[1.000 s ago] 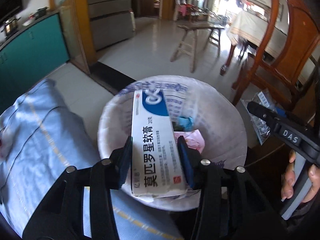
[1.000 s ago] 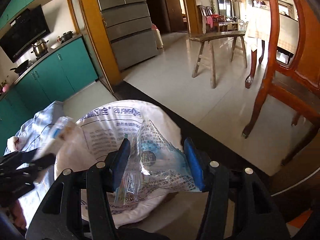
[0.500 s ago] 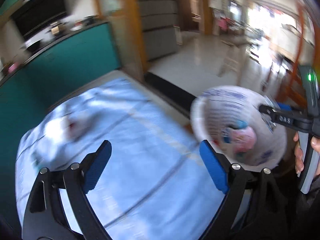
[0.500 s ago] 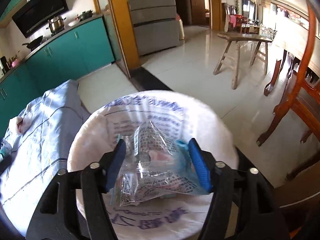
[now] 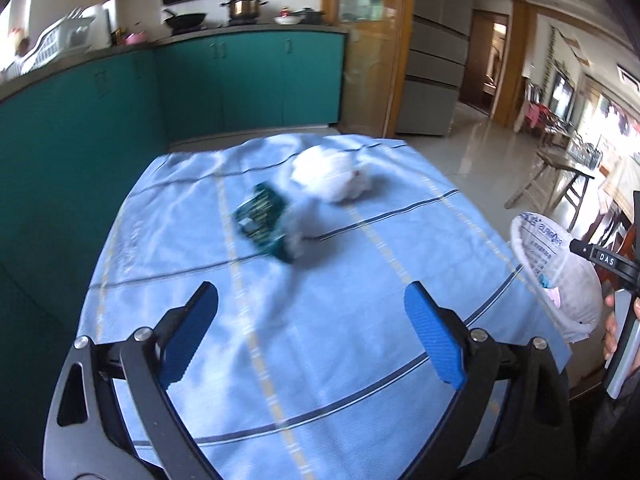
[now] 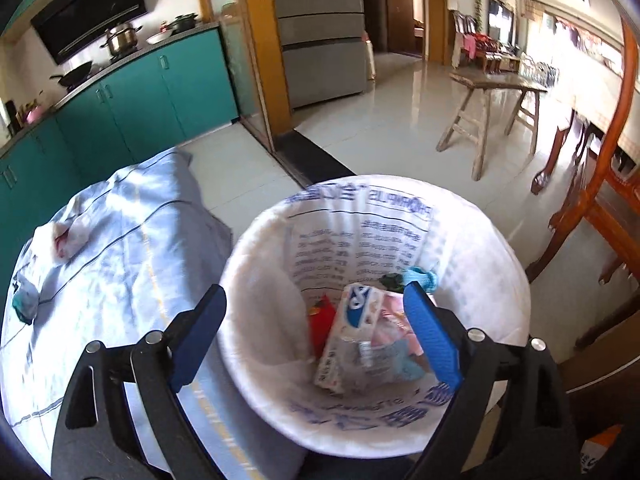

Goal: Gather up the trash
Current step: 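Move both open tools back toward the table, then grasp the white tissue with right tool while left tool reaches the dark green bag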

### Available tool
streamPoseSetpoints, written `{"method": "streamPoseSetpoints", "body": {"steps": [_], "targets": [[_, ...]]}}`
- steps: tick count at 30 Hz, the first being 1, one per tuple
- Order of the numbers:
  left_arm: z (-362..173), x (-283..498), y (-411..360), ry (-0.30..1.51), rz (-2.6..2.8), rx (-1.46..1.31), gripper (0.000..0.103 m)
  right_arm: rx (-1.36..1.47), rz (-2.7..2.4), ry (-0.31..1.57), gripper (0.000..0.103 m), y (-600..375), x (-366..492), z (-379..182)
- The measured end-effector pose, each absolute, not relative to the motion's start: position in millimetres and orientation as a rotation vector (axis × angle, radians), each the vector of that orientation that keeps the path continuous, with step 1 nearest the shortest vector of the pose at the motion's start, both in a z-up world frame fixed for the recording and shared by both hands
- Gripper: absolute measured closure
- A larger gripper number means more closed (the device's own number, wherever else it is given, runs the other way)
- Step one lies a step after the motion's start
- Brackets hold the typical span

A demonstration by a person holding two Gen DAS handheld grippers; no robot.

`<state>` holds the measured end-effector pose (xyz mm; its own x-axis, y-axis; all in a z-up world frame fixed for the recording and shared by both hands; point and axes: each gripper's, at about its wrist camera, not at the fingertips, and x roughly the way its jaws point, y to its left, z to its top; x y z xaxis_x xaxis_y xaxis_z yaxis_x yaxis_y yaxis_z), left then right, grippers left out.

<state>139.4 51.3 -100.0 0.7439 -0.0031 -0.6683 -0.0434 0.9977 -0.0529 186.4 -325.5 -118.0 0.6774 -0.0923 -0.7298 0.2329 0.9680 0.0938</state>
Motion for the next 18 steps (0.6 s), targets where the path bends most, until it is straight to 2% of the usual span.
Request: {"method": "streamPoseSetpoints", "body": {"steps": [18], "targets": [[-116.3,57.4,172.4,0.712,0.119,-0.161,0.009,-0.126,0.063,0.746,0.015,-107.8,192.0,-82.1]]}}
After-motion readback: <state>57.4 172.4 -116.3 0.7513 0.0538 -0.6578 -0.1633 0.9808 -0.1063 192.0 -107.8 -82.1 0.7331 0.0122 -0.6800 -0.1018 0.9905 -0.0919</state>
